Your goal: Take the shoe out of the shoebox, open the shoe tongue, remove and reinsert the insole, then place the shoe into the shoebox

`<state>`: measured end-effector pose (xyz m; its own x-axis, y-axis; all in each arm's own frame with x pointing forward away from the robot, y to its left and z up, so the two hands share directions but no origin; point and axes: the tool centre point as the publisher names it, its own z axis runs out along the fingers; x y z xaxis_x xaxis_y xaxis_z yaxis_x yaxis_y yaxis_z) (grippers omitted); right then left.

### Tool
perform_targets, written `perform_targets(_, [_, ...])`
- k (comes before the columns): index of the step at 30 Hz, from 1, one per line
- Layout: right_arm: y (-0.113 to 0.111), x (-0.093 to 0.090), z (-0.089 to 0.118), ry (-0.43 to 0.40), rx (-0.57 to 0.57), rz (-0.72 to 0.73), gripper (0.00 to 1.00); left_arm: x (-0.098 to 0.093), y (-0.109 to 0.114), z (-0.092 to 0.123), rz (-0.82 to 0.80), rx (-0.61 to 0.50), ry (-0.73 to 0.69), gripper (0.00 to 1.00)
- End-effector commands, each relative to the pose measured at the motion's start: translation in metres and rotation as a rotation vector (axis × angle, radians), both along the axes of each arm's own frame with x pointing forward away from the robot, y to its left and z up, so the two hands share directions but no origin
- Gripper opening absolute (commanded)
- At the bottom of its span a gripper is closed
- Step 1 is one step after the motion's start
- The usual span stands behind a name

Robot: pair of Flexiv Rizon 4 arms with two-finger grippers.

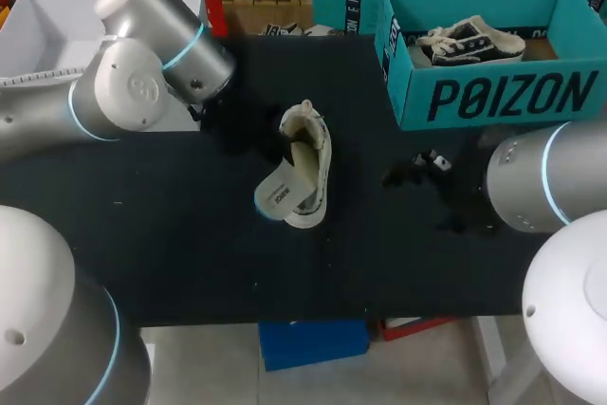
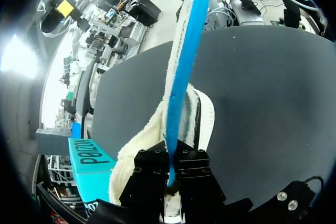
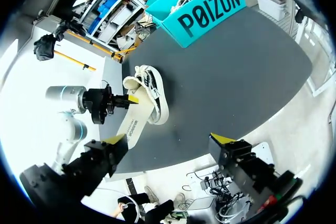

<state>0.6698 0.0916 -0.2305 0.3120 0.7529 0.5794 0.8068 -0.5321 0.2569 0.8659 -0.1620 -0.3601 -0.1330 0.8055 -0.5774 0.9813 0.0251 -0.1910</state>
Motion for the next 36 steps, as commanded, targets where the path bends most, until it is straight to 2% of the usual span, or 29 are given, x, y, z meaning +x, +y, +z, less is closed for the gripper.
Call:
perform_targets(1, [0.007,0.0,-0.004,-0.015,-0.008,-0.018,1.0,0.006,-0.007,0.002,-0.02,0.044,-0.006,0.0])
perform_targets(11, [0.007,0.0,-0.004,-0.015,-0.008,-0.018,1.0,0.011,-0.006,-0.004,-0.014,0.061,-0.023,0.0])
perform_targets(21, [0.007,0.0,-0.004,-0.015,-0.008,-0.018,1.0,0.007,0.003,-0.016,0.054,0.029,-0.08,0.0])
perform_targets(25, [0.007,0.0,-0.004,-0.015,-0.008,-0.018,1.0,0.012,0.005,-0.02,0.09,0.009,-0.114,0.0])
perform_targets(32, [0.007,0.0,-0.004,-0.015,-0.008,-0.018,1.0,0.021,-0.006,-0.013,0.118,-0.05,-0.174,0.0])
perform_targets(36, [0.007,0.0,-0.004,-0.015,-0.008,-0.018,1.0,0.026,-0.011,-0.016,0.114,-0.064,-0.181,0.0])
